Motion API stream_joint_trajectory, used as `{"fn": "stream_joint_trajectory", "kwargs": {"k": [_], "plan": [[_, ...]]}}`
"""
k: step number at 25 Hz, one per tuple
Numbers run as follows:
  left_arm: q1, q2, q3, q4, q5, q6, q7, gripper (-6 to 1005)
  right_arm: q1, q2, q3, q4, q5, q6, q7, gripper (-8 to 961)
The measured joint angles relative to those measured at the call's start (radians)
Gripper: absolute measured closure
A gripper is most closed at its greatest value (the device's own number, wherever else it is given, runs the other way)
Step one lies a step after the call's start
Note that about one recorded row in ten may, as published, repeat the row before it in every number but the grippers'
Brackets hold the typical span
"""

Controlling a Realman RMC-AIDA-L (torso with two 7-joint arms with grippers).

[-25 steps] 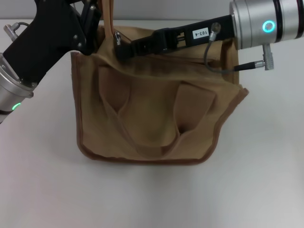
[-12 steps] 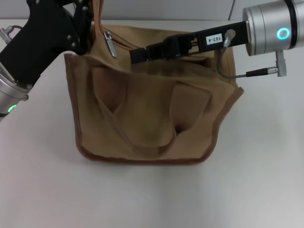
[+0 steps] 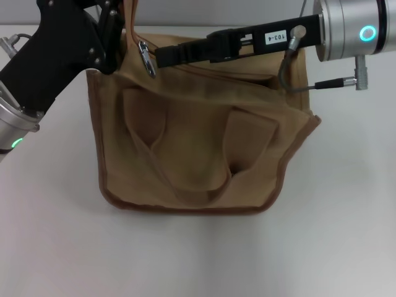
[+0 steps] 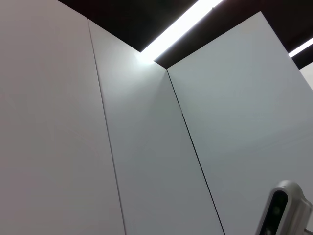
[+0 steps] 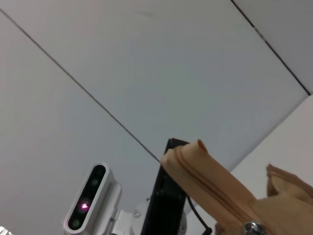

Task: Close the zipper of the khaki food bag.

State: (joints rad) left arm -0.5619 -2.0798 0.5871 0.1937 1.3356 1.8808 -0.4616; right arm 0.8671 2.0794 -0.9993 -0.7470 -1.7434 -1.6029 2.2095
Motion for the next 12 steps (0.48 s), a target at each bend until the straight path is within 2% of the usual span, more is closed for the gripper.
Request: {"fn": "stream_joint_trajectory", "kwargs": {"k": [4, 10, 12], "plan": [[-0.007, 0.0, 0.001, -0.008, 0.001, 0.001, 0.0, 995, 0.022, 0.002, -0.019, 0.008, 0.001, 0.0, -0.004, 827], [-0.015, 0.0, 0.001, -0.013, 0.004, 0.012, -0.001, 995, 0.035, 0.002, -0.054, 0.013, -0.001, 0.033, -0.001, 677], [-0.015, 0.0, 0.0, -0.013, 0.003, 0.021, -0.005, 995, 0.036, 0.002, -0.054, 0.017, -0.001, 0.039, 0.001, 677]]}}
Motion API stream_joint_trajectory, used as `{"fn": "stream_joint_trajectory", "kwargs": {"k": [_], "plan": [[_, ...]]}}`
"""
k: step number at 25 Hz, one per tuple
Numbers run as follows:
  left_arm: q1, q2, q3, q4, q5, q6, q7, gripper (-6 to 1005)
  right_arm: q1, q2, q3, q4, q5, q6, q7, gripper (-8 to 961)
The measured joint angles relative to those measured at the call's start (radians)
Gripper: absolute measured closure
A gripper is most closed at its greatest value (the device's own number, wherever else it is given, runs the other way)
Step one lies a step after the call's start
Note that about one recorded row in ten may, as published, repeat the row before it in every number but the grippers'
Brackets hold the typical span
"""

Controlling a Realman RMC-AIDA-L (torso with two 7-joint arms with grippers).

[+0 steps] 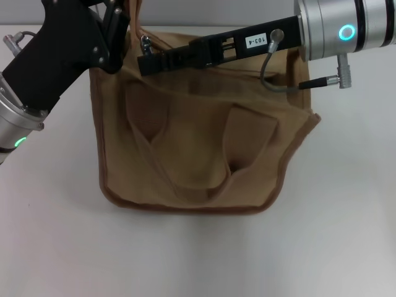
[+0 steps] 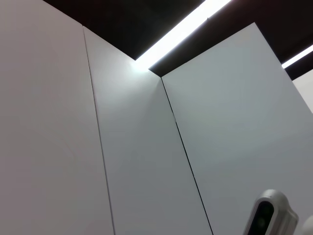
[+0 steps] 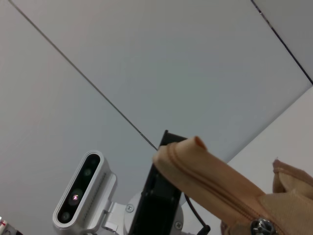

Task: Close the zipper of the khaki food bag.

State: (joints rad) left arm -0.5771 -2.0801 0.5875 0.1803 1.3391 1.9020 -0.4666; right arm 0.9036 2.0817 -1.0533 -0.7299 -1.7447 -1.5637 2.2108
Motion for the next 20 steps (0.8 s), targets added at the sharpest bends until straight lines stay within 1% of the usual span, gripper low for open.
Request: {"fn": "stream_joint_trajectory", "kwargs": {"k": [7, 15, 20], "plan": [[-0.001, 0.0, -0.002, 0.0, -0.001, 0.006, -0.003, 995, 0.003, -0.002, -0.001, 0.0, 0.004, 0.005, 0.003, 661], [0.006, 0.0, -0.009, 0.001, -0.003, -0.004, -0.004, 995, -0.008, -0.004, 0.011, -0.006, 0.004, -0.048, 0.018, 628], [0.017, 0.0, -0.009, -0.006, -0.021, -0.016, 0.003, 995, -0.019, -0.017, 0.013, -0.033, 0.004, -0.071, 0.053, 591]]}}
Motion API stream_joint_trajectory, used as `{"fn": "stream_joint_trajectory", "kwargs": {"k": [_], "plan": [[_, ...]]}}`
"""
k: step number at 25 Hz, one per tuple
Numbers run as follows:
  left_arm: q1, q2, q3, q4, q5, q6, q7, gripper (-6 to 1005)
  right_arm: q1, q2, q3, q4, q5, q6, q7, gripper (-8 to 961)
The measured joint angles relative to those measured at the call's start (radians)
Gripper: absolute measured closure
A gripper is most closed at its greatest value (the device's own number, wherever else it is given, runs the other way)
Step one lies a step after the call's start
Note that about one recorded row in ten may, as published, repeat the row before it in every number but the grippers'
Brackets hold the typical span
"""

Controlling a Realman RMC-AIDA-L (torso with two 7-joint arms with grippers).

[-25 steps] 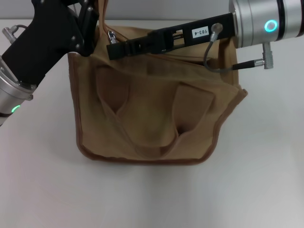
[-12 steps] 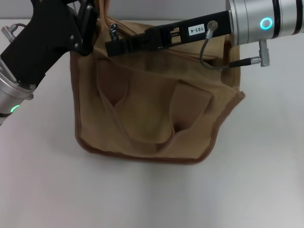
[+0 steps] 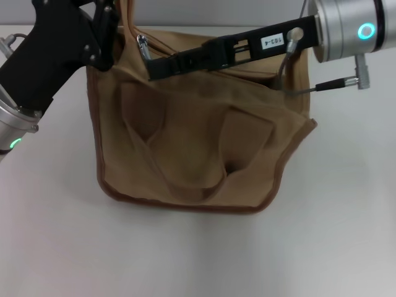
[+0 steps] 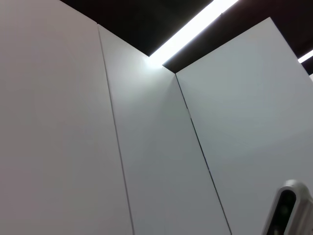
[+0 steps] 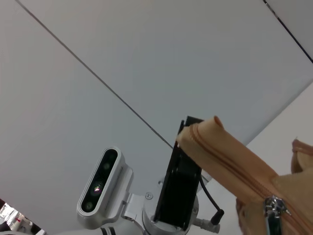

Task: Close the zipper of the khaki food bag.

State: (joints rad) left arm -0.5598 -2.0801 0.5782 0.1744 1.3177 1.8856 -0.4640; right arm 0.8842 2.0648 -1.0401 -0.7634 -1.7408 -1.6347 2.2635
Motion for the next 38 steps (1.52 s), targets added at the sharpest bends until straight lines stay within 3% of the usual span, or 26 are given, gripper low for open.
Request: {"fn": "stream_joint_trajectory", "kwargs": {"k": [8, 11, 17, 38], "plan": [[0.011, 0.0, 0.0, -0.005, -0.006, -0.011, 0.002, 995, 0.042, -0.041, -0.001, -0.009, -0.014, -0.01, 0.078, 575], [0.012, 0.0, 0.0, -0.009, -0.006, -0.012, 0.002, 995, 0.071, -0.045, -0.001, -0.002, -0.055, 0.0, 0.087, 575], [0.009, 0.0, 0.0, -0.015, -0.007, -0.012, -0.003, 995, 0.122, -0.044, -0.006, 0.015, -0.114, 0.031, 0.093, 574], [-0.004, 0.0, 0.005, -0.029, -0.007, -0.009, -0.007, 995, 0.153, -0.012, -0.054, 0.037, -0.141, 0.126, 0.076, 573]]}}
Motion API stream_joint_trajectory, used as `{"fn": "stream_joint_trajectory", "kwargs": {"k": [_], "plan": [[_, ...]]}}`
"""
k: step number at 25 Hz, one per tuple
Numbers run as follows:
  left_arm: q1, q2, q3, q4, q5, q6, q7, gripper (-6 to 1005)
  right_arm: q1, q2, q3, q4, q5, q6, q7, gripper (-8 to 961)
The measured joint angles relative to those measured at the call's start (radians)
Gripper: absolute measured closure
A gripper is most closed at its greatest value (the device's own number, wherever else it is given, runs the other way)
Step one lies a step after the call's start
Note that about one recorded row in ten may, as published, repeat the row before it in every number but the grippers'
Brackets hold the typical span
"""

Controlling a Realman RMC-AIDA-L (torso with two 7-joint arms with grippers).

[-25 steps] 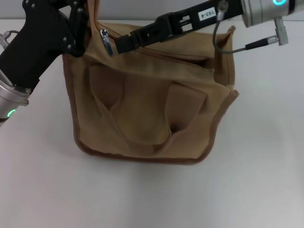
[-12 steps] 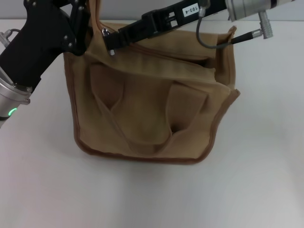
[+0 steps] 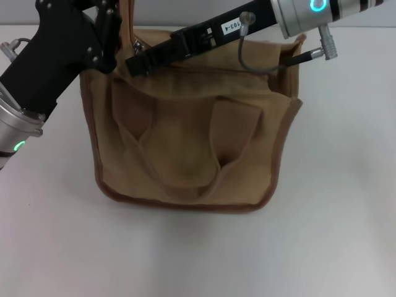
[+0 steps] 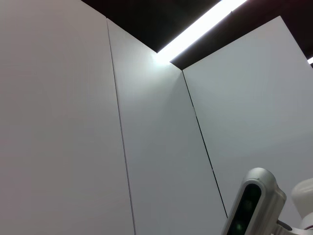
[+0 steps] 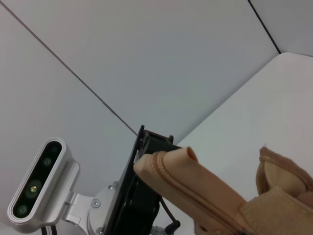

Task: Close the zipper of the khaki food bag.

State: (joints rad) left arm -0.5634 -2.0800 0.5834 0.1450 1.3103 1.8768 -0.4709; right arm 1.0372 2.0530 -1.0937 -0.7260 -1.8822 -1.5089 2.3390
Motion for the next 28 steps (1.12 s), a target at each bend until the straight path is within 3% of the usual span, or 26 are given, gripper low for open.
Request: {"fn": "stream_joint_trajectory", "kwargs": {"k": [10, 28], "plan": [[-0.008, 0.0, 0.001, 0.0, 0.0, -0.003, 0.0, 995, -0.007, 0.009, -0.001, -0.005, 0.006, 0.011, -0.012, 573], [-0.002, 0.0, -0.005, 0.0, -0.001, -0.007, 0.0, 995, -0.06, 0.009, 0.005, -0.032, 0.009, 0.002, -0.008, 846]]}}
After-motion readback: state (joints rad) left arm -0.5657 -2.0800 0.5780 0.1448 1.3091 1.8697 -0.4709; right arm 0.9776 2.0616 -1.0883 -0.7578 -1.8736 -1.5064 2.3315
